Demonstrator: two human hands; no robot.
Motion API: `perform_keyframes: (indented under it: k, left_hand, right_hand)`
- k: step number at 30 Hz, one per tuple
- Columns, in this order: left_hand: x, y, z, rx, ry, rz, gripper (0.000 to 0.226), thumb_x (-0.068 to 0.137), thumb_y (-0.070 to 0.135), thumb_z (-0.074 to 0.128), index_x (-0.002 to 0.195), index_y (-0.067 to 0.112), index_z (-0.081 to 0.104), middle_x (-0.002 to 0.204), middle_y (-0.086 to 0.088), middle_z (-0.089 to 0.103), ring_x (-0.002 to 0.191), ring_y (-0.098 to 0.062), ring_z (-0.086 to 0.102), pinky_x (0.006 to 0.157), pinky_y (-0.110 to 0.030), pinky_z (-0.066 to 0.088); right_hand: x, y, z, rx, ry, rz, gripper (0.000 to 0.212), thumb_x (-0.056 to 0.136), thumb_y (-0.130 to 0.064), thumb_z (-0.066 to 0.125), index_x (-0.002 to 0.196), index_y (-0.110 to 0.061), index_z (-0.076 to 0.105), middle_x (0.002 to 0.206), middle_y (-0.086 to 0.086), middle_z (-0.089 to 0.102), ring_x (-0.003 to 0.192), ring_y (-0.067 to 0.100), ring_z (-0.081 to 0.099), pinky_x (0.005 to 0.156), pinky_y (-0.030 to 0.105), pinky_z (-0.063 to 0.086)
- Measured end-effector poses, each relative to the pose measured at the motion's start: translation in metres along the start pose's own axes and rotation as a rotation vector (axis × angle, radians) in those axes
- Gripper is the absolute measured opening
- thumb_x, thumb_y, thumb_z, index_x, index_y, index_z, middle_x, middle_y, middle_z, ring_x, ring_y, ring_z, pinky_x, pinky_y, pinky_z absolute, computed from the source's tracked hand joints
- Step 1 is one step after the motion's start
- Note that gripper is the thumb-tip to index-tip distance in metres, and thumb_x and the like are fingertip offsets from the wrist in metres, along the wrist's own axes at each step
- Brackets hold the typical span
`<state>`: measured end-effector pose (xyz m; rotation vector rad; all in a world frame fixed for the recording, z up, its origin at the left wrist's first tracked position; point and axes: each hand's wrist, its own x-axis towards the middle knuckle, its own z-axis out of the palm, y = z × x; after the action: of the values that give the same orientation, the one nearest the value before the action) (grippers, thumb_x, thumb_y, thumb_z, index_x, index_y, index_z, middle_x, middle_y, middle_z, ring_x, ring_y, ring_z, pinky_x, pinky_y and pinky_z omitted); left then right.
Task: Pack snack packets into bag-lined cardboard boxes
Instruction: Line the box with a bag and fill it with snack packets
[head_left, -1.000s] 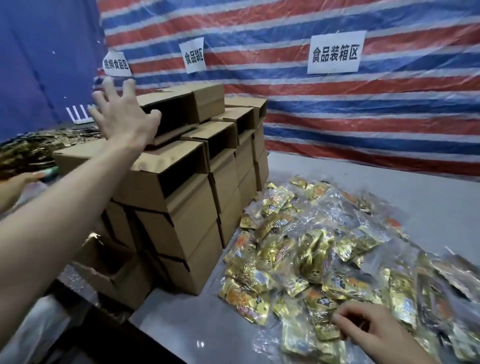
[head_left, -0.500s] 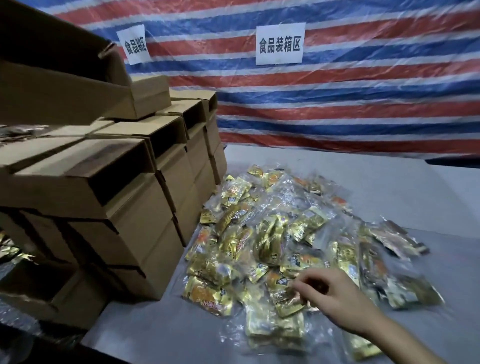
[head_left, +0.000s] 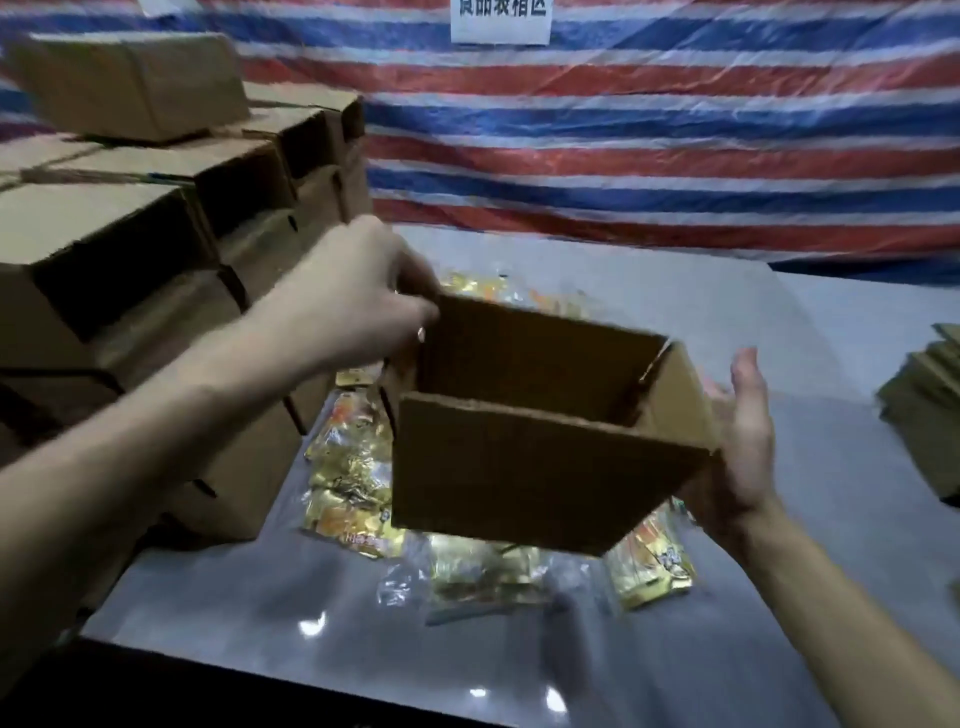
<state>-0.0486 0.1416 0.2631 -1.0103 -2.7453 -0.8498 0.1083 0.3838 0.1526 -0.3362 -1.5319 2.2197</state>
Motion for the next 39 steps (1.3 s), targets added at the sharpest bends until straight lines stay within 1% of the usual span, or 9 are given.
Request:
perform_keyframes:
  k: [4, 8, 14, 17, 22, 29, 32, 35, 39]
  left_hand:
    - [-0.017, -0.003, 0.082, -0.104, -0.252, -0.114, 0.012, 0.092, 0.009, 0.067, 0.086, 0.013, 0.077, 0.078, -0.006, 0.075, 0.062, -0.01, 0.069, 0.049, -0.011, 0.045]
    - [-0.045, -0.021, 0.145, -0.205, -0.285, -0.184, 0.01, 0.093, 0.008, 0.067, 0.09, 0.011, 0.077, 0.089, 0.001, 0.073, 0.083, -0.012, 0.065, 0.059, -0.008, 0.04]
    - [-0.099, -0.037, 0.217, -0.264, -0.338, -0.176, 0.008, 0.095, 0.012, 0.066, 0.097, 0.013, 0.074, 0.093, 0.01, 0.066, 0.09, -0.004, 0.055, 0.072, -0.001, 0.033]
    - [-0.112, -0.032, 0.235, -0.293, -0.316, -0.191, 0.01, 0.097, 0.013, 0.063, 0.102, 0.013, 0.072, 0.093, 0.011, 0.063, 0.092, -0.005, 0.054, 0.074, 0.002, 0.032]
    - [-0.118, -0.021, 0.243, -0.333, -0.34, -0.149, 0.014, 0.097, 0.015, 0.063, 0.088, 0.026, 0.064, 0.088, 0.018, 0.061, 0.085, 0.003, 0.054, 0.072, -0.003, 0.036]
    - [-0.125, -0.015, 0.263, -0.395, -0.356, -0.208, 0.009, 0.1, 0.017, 0.06, 0.1, 0.015, 0.068, 0.099, 0.003, 0.068, 0.093, -0.012, 0.06, 0.077, -0.019, 0.041]
    - [-0.116, -0.022, 0.264, -0.451, -0.305, -0.141, 0.006, 0.098, 0.019, 0.063, 0.095, 0.023, 0.068, 0.092, 0.008, 0.068, 0.083, -0.002, 0.058, 0.072, -0.01, 0.041]
    - [-0.116, -0.04, 0.264, -0.578, -0.238, -0.201, 0.011, 0.099, 0.034, 0.061, 0.089, 0.033, 0.065, 0.084, 0.009, 0.069, 0.076, -0.009, 0.062, 0.067, -0.025, 0.049]
    - [-0.132, -0.089, 0.273, -0.22, -0.205, -0.191, 0.006, 0.093, 0.033, 0.067, 0.093, 0.029, 0.062, 0.093, 0.016, 0.059, 0.087, -0.006, 0.055, 0.071, -0.022, 0.039]
  right_hand:
    - [-0.01, 0.007, -0.029, -0.241, -0.011, 0.254, 0.073, 0.089, -0.069, 0.037, 0.123, -0.013, 0.069, 0.117, 0.002, 0.074, 0.114, 0.019, 0.067, 0.093, 0.034, 0.053]
    - [-0.026, 0.037, -0.051, -0.552, 0.022, 0.344, 0.018, 0.09, -0.036, 0.068, 0.104, -0.028, 0.077, 0.107, -0.009, 0.074, 0.1, 0.007, 0.069, 0.089, 0.029, 0.054]
    - [-0.054, 0.093, -0.088, -0.895, 0.04, 0.459, 0.037, 0.096, 0.003, 0.043, 0.105, -0.026, 0.063, 0.11, -0.006, 0.065, 0.102, 0.011, 0.059, 0.069, 0.017, 0.039]
    - [-0.066, 0.115, -0.096, -0.94, 0.113, 0.448, 0.032, 0.1, 0.001, 0.039, 0.114, -0.021, 0.057, 0.11, 0.001, 0.06, 0.086, 0.002, 0.052, 0.066, 0.01, 0.033]
    - [-0.071, 0.107, -0.109, -1.034, 0.186, 0.492, 0.025, 0.099, -0.005, 0.04, 0.095, -0.022, 0.057, 0.084, 0.004, 0.061, 0.072, 0.017, 0.056, 0.057, 0.028, 0.037]
    - [-0.078, 0.104, -0.11, -1.116, 0.214, 0.506, 0.03, 0.096, 0.001, 0.039, 0.101, -0.025, 0.055, 0.092, 0.004, 0.062, 0.076, 0.015, 0.057, 0.055, 0.027, 0.037]
    - [-0.076, 0.104, -0.108, -1.099, 0.278, 0.466, 0.032, 0.097, 0.0, 0.039, 0.11, -0.025, 0.055, 0.104, 0.003, 0.06, 0.085, 0.011, 0.054, 0.06, 0.026, 0.037]
    - [-0.076, 0.105, -0.109, -1.08, 0.274, 0.461, 0.031, 0.098, -0.001, 0.04, 0.11, -0.024, 0.055, 0.108, 0.002, 0.059, 0.096, 0.017, 0.053, 0.07, 0.031, 0.038]
    - [-0.077, 0.105, -0.112, -1.035, 0.31, 0.484, 0.027, 0.1, -0.005, 0.042, 0.118, -0.02, 0.056, 0.113, 0.004, 0.059, 0.103, 0.02, 0.051, 0.081, 0.032, 0.038]
